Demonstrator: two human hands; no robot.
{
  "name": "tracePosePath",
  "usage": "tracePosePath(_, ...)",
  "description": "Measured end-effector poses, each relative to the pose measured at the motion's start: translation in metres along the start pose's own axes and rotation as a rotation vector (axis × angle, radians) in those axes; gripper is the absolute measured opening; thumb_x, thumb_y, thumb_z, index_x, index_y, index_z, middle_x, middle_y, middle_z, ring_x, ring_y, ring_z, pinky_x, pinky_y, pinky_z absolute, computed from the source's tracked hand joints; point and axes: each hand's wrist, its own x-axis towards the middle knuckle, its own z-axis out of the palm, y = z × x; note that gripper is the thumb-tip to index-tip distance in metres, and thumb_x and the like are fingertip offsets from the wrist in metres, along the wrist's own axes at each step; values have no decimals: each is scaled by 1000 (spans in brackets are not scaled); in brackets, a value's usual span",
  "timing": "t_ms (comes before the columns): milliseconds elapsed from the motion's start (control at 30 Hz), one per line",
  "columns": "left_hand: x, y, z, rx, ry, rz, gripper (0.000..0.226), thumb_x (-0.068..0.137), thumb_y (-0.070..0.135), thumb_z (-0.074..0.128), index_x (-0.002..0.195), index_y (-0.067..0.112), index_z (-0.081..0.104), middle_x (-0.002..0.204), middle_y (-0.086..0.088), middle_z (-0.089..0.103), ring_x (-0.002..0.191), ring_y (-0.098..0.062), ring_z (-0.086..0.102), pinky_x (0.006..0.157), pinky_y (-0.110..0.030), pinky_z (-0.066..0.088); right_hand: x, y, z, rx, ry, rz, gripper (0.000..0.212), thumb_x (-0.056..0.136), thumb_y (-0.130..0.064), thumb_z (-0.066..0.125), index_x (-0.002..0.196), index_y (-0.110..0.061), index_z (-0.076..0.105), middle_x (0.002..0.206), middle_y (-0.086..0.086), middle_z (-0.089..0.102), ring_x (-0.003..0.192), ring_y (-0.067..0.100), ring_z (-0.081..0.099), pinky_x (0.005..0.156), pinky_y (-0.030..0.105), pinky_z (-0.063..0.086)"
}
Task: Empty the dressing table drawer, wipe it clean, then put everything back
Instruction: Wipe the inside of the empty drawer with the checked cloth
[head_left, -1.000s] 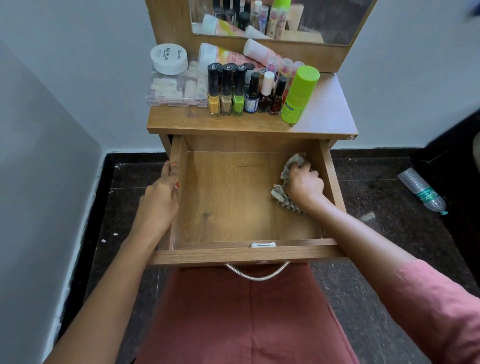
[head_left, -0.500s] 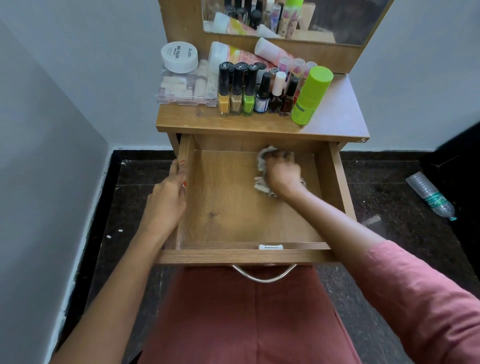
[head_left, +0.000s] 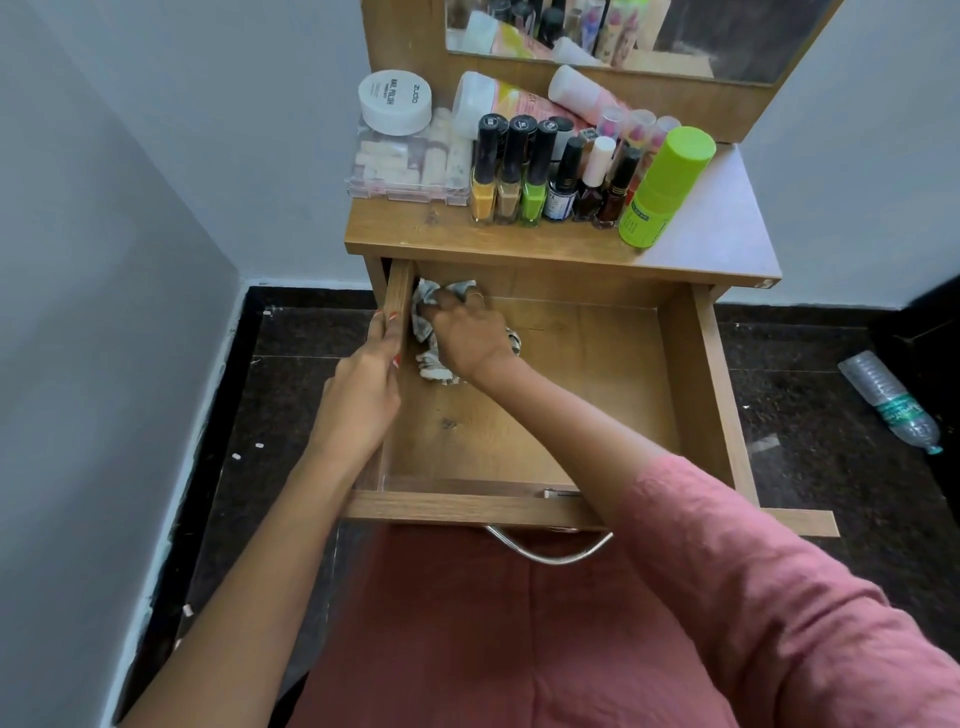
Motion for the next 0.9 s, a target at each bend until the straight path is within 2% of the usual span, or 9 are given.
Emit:
tracePosePath(133,0,-1,0,2,-9,-16,49,94,3,34,141,17,32,154,-2,18,130,-33,40,99,-53,40,-14,0,0,13,-74,-83,45,91,-14,49,136,-20,42,145,4,33,132,33,31,95,40,44)
tracePosePath(267,1,-1,0,13,-13,-31,47,94,3,34,140,15,34,154,-1,18,127,-35,43,96,-54,41,-48,-7,0,-3,-177,-237,49,87,-20,57,134,-18,43,142,2,34,128,28,36,91,36,46)
tracePosePath(367,0,1,1,24,0,-41,45,94,2,35,137,13,37,153,0,19,125,-35,46,93,-53,44,-71,-9,2,-34,-246,-363,45,89,-14,53,132,-24,46,139,-1,36,127,23,38,89,35,47)
tracePosePath(500,0,1,2,6,9,-48,46,95,3,35,139,16,36,153,3,19,128,-31,44,96,-52,42,-82,-4,1,-49,-277,-492,49,90,-4,43,128,-34,50,141,-9,36,127,19,34,71,30,43)
tracePosePath(600,0,0,2,-6,14,-51,47,95,3,35,140,17,34,153,4,19,128,-29,44,99,-50,42,-84,11,2,-47,-292,-546,50,88,-4,46,125,-36,53,141,-16,38,130,18,30,67,28,41)
tracePosePath(700,1,0,3,-12,16,-45,48,95,2,35,141,17,32,153,2,20,130,-27,42,102,-48,40,-86,44,1,-14,-292,-445,45,87,-11,54,125,-37,53,143,-18,35,136,17,25,68,26,40)
tracePosePath(800,1,0,3,-19,20,-38,48,95,1,35,141,15,32,153,1,20,132,-27,39,104,-50,38,-91,91,-6,24,-247,-180,45,91,-14,49,130,-37,48,147,-16,30,133,19,28,75,30,43)
tracePosePath(900,1,0,3,-11,19,-35,48,95,1,35,141,14,32,153,0,20,132,-28,39,104,-50,38,-99,128,-6,77,-161,93,48,91,-17,50,133,-37,43,148,-6,30,126,29,35,83,37,45)
